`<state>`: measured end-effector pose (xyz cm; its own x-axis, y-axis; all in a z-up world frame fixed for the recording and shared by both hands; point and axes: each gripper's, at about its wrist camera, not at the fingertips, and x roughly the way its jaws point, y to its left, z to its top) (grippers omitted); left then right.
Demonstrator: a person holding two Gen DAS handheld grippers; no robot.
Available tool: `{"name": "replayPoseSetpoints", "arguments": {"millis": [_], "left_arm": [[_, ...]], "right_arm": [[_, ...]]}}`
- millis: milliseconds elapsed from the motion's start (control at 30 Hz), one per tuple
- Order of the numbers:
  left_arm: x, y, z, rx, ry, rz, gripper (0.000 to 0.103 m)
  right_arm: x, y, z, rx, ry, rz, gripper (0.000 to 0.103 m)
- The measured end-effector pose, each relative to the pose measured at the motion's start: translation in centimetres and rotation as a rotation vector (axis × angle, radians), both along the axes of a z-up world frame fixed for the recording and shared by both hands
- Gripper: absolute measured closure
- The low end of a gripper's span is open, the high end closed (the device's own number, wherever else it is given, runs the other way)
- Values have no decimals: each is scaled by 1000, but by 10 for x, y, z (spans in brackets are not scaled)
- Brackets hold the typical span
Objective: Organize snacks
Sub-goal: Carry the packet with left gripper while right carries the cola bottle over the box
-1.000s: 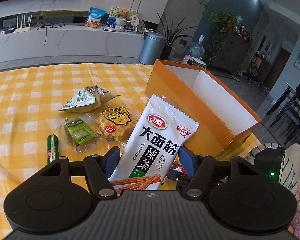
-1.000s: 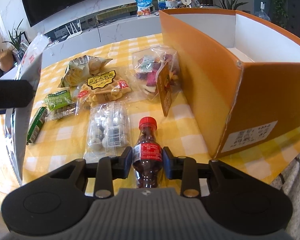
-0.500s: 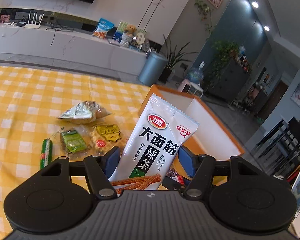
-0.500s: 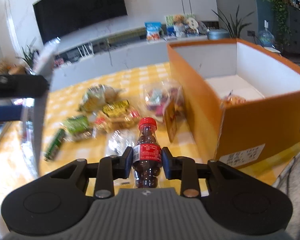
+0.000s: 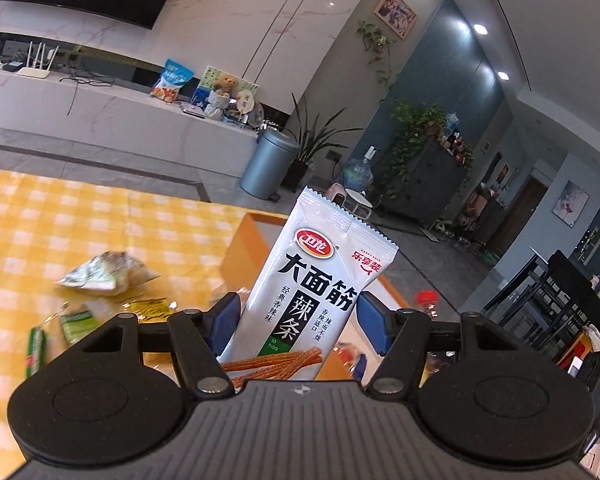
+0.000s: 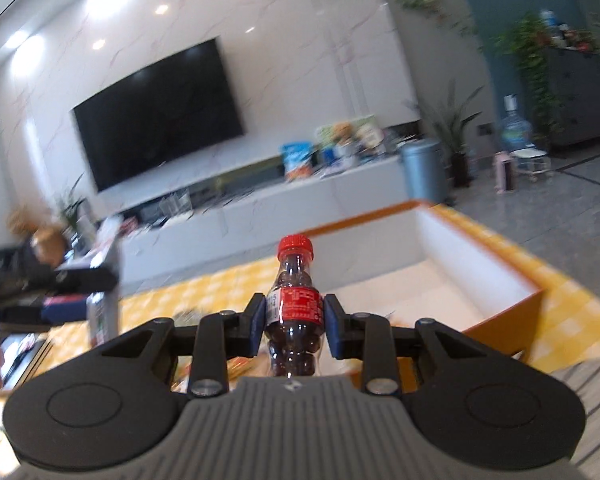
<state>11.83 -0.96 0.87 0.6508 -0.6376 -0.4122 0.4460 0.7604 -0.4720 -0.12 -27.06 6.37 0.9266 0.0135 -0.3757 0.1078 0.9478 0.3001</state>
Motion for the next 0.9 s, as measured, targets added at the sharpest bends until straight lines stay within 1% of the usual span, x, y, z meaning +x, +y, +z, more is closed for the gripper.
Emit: {"name": "replayPoseSetpoints", "arguments": {"millis": [100, 200, 267, 367, 433, 567, 633, 733, 800, 900], "left_arm": [[8, -18, -1, -22, 4, -21, 29], [18, -35, -5, -47, 25, -50, 29], [24, -48, -9, -58, 37, -71, 29], [33, -66, -16, -68, 63, -101, 29], [38, -76, -20, -68, 74, -112, 29], [43, -93, -26, -64, 87, -114, 29], [47, -97, -28, -87, 98, -122, 29], [54, -104, -28, -110, 102, -130, 29], [59, -110, -28, -112, 98, -134, 29], [65, -122, -28, -106, 101, -143, 29]], "right_arm": [[3, -32, -5, 5, 16, -95, 73], [5, -62, -15, 59, 34, -164, 73], [7, -78, -22, 101, 33, -178, 73], [16, -93, -32, 140, 55, -200, 73], [20, -99, -38, 186, 68, -179, 73], [26, -101, -42, 191, 93, -165, 73], [27, -105, -44, 205, 97, -163, 73], [34, -105, -39, 162, 103, -182, 73], [47, -106, -39, 136, 128, -173, 73], [61, -111, -45, 147, 174, -199, 73]]}}
